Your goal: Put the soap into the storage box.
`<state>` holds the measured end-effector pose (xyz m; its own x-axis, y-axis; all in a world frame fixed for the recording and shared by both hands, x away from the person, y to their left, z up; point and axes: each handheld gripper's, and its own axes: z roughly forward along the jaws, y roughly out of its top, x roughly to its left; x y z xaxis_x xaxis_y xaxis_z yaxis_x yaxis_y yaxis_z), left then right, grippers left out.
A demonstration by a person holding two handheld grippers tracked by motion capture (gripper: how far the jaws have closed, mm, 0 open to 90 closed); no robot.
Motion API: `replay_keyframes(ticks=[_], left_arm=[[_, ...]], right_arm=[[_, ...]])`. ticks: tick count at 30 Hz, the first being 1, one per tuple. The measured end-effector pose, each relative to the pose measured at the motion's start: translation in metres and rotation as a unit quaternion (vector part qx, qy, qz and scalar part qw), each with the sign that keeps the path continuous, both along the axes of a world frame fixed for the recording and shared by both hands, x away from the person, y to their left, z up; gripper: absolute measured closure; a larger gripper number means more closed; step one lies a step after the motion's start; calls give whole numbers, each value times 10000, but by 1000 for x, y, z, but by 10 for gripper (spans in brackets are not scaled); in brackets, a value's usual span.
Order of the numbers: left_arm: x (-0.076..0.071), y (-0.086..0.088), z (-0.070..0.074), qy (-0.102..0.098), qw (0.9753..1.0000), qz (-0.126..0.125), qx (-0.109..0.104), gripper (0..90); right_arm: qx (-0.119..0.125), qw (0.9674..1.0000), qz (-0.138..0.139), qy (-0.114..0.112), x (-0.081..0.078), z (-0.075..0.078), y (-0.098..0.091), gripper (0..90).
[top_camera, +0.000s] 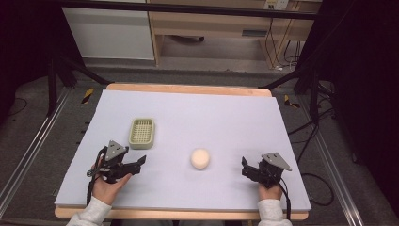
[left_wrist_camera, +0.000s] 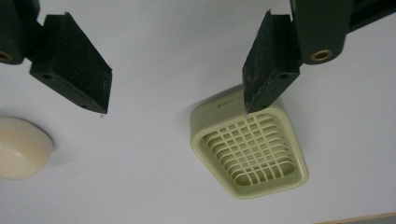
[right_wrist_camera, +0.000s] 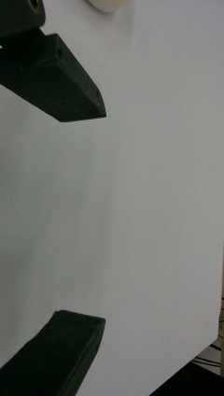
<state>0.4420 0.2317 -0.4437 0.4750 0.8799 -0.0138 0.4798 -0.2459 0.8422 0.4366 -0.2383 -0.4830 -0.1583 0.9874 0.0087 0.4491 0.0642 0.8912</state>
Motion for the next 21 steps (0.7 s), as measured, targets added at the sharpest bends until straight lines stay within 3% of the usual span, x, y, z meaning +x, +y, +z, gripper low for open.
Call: replay_keyframes(ticks=[6, 15, 21], left_arm=[[0, -11, 6, -60, 9999, -125, -48, 241], [4, -19, 13, -106, 9996, -112, -226, 239], [8, -28, 19, -138, 9997, -140, -151, 254]], right_arm=[[-12, 10000, -15, -1, 0, 0, 0, 27], [-7, 10000, -25, 3, 0, 0, -1, 27], [-14, 10000, -43, 13, 0, -1, -1, 26]])
